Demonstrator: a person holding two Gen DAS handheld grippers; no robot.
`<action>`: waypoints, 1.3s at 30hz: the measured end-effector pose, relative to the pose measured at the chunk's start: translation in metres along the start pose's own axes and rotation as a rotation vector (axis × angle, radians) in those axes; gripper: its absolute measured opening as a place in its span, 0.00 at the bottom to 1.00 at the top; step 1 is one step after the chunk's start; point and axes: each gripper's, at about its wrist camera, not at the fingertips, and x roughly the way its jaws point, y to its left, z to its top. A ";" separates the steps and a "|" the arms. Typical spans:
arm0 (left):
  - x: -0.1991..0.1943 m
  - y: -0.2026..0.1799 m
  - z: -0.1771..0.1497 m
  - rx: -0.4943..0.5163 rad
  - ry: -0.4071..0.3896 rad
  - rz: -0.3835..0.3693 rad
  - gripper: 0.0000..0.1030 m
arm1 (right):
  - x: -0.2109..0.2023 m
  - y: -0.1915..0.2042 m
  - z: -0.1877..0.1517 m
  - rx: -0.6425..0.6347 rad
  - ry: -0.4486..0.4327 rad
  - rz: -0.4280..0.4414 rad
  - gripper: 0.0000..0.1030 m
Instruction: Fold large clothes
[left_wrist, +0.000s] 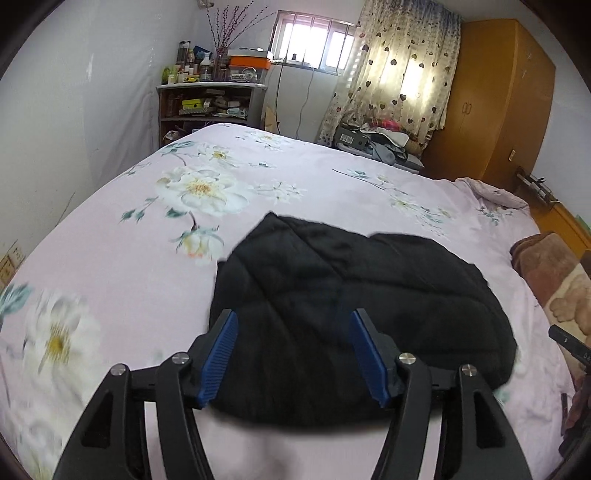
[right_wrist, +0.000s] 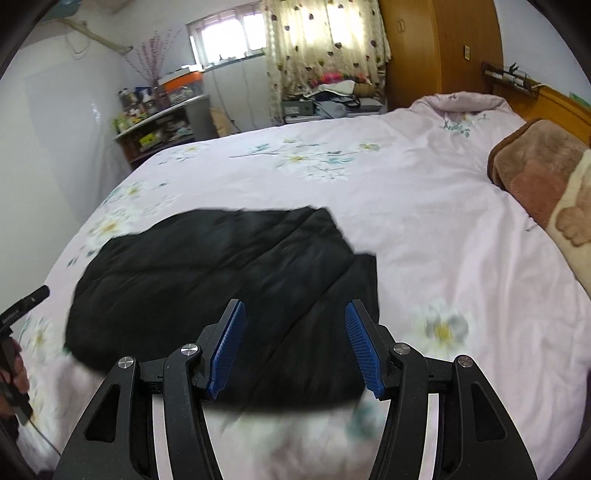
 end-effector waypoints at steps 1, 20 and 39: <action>-0.012 -0.004 -0.009 0.000 0.011 0.000 0.66 | -0.014 0.009 -0.009 -0.013 -0.002 0.007 0.56; -0.190 -0.059 -0.130 0.123 0.020 0.015 0.72 | -0.179 0.089 -0.130 -0.090 -0.055 -0.016 0.56; -0.195 -0.065 -0.163 0.131 0.098 -0.011 0.72 | -0.184 0.108 -0.168 -0.139 -0.012 -0.007 0.56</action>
